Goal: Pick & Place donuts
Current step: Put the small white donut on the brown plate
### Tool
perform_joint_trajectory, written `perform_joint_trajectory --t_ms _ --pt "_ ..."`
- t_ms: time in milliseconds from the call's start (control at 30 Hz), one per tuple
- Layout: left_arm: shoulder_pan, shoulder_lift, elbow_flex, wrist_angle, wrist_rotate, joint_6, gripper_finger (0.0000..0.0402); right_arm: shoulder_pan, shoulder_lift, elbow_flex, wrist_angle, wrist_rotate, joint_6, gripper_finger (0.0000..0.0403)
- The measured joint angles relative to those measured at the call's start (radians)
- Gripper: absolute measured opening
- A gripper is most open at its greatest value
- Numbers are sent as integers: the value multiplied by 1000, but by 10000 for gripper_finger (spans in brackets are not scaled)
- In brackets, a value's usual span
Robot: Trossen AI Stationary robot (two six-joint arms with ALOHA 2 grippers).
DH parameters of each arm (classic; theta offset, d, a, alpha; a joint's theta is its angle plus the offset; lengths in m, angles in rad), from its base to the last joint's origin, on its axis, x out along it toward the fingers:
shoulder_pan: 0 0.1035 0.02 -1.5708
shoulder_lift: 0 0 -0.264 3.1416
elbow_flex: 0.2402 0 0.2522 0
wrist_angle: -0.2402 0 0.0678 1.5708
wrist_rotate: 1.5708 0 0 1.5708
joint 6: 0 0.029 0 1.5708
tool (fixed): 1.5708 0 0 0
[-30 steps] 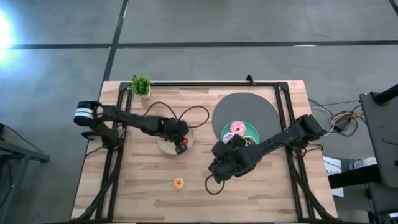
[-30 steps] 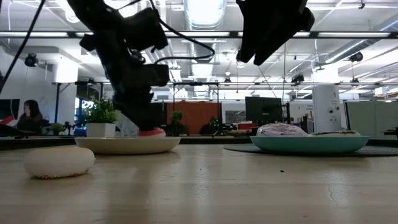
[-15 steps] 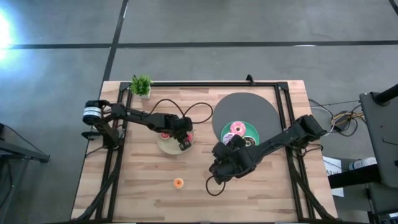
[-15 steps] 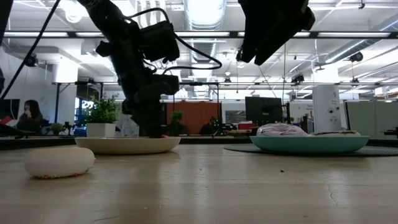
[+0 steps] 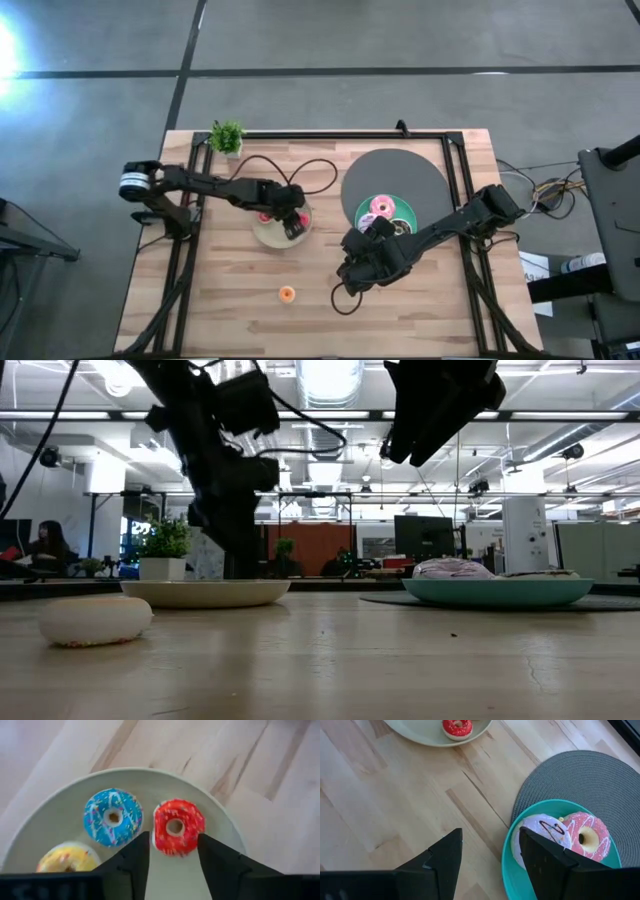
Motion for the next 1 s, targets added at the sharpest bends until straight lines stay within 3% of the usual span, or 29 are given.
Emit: perform_joint_trajectory --t_ms 167,433,600,733,1000 --pt "-69 -126 -4 -36 68 29 143 0 0 0 34 -1 -41 189" --pt "-379 -248 -74 -39 38 -77 140 -26 0 0 180 -27 -193 189" --pt "-588 -206 -97 -12 -205 -63 140 -51 0 0 182 -27 -194 189" --pt "-706 -144 -96 72 -316 9 140 -54 0 0 189 -33 -194 189" --pt "-775 -1 -96 179 -295 34 140 -54 0 0 190 -65 -184 189"
